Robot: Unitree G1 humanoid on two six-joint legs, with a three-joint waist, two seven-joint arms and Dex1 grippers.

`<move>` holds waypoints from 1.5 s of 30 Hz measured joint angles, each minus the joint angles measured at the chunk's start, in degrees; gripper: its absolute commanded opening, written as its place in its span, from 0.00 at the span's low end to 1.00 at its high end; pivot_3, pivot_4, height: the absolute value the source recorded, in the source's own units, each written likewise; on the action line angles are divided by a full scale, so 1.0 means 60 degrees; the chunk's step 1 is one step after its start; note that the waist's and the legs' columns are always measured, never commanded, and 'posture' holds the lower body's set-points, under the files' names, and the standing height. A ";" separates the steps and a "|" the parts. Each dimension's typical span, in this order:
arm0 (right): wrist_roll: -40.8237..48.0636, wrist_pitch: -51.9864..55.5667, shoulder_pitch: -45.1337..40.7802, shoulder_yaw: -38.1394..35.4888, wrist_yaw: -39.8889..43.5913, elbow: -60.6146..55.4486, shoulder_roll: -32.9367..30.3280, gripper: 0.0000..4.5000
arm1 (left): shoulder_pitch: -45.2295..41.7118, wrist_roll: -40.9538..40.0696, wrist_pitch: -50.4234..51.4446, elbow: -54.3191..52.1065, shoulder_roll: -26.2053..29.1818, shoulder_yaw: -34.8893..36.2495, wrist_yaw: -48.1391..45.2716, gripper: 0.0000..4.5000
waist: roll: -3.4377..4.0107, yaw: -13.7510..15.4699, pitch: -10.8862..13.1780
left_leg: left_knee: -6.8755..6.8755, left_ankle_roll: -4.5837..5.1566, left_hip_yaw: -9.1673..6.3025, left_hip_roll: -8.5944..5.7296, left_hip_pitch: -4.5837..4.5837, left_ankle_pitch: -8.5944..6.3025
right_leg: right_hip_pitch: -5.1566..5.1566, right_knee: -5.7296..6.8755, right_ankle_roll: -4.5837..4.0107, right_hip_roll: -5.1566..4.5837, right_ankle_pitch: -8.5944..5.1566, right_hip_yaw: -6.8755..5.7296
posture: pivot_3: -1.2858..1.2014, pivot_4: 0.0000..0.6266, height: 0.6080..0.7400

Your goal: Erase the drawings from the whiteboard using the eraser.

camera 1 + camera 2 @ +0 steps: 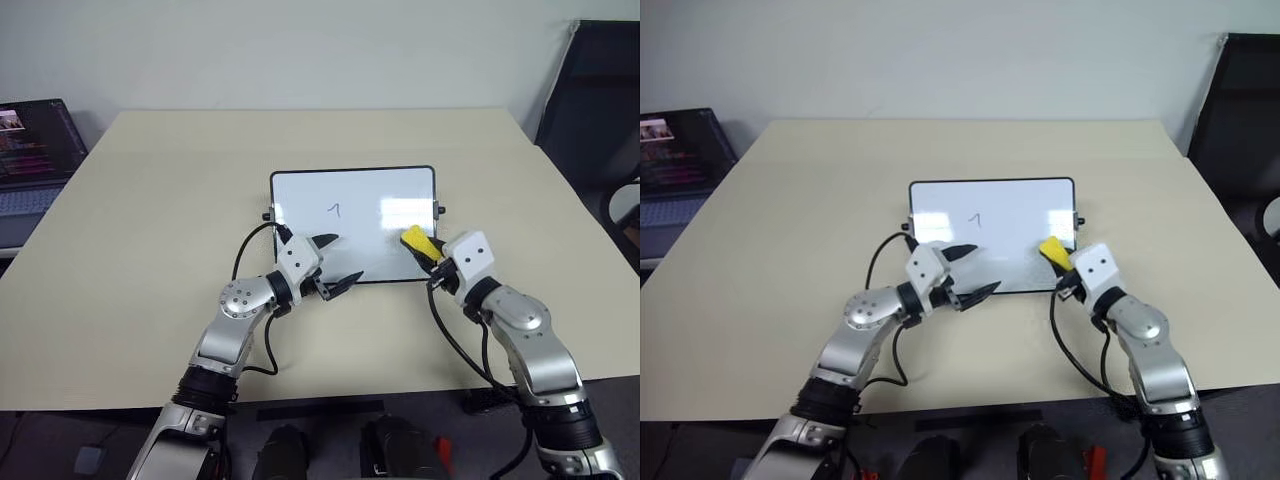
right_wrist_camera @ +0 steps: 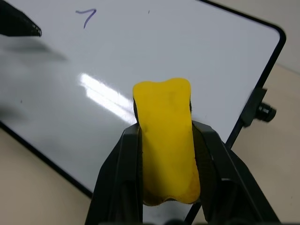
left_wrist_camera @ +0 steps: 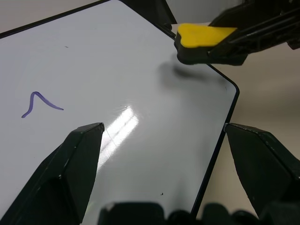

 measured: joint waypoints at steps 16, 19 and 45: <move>-0.0643 -0.1341 -0.2727 0.1323 -0.0439 0.2746 0.1641 0.24 | 0.0437 0.0828 -0.0129 -0.0092 0.0611 0.0652 0.1470 1.00 | 0.0011 0.0015 0.0009 | -0.0006 0.0000 -0.0004 0.0005 -0.0010 0.0000 | -0.0008 -0.0001 -0.0005 -0.0009 -0.0001 -0.0001 | 0.52 0.24 1.00; -0.0855 -0.1475 -0.3142 0.1647 -0.0540 0.3265 0.2012 0.24 | 0.0433 0.0827 -0.0128 -0.0097 0.0606 0.0644 0.1448 1.00 | 0.0012 0.0012 0.0009 | -0.0008 0.0000 -0.0006 0.0008 -0.0010 0.0000 | -0.0011 0.0001 -0.0007 -0.0009 -0.0001 0.0000 | 0.52 0.24 1.00; -0.1908 -0.0996 -0.3736 0.1987 -0.1052 0.4218 0.2433 0.24 | 0.0293 0.0826 -0.0129 -0.0104 0.0570 0.0560 0.1435 1.00 | 0.0014 0.0010 0.0010 | -0.0003 0.0000 -0.0008 0.0005 -0.0011 0.0000 | -0.0013 0.0010 -0.0007 -0.0013 -0.0001 0.0000 | 0.52 0.24 1.00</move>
